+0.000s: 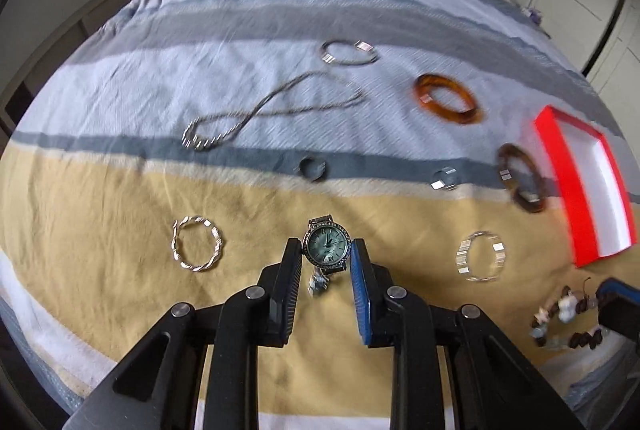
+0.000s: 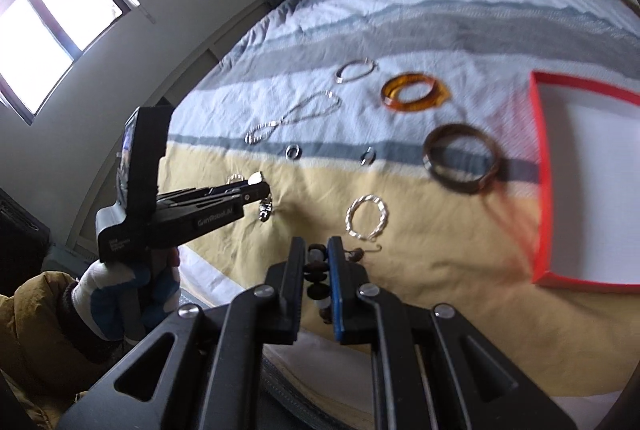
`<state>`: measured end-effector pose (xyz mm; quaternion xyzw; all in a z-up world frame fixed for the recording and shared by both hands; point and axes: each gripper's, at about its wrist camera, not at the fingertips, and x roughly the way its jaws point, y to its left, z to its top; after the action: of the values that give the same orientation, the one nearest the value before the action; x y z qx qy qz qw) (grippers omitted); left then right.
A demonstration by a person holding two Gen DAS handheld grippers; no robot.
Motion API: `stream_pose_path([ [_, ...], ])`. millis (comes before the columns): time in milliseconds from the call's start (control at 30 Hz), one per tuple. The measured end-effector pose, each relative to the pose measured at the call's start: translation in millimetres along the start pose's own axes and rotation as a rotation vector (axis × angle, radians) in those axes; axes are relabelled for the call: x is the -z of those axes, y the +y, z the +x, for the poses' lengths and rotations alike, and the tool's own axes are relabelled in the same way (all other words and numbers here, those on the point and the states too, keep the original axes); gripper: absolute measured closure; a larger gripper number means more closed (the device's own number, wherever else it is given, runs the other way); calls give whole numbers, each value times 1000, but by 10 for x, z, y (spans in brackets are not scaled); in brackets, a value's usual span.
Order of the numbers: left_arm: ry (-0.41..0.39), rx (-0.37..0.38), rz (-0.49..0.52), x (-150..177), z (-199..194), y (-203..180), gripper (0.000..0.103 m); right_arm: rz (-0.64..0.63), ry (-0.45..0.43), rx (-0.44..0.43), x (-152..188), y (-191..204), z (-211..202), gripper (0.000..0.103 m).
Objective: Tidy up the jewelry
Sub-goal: 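Carry the watch and bracelet into the red box and open both tools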
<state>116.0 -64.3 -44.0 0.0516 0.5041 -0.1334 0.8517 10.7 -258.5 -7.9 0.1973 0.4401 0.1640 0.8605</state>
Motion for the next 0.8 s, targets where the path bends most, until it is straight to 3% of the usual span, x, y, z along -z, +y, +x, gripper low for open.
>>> stream_pose_path([
  [233,-28,117,53,-206,-287,-608,79,1,-102,78,-196,-293,-573,92],
  [433,-38,234,149,-476,-302,-1485,79,26,-171,199,-448,-833,-962,92],
  [600,-51,295,239,-772,-112,-2211,79,66,-194,288,-681,-1375,-1043,92],
  [800,-22,290,275,-949,387,-2743,79,131,-183,368,-801,-2026,-830,92],
])
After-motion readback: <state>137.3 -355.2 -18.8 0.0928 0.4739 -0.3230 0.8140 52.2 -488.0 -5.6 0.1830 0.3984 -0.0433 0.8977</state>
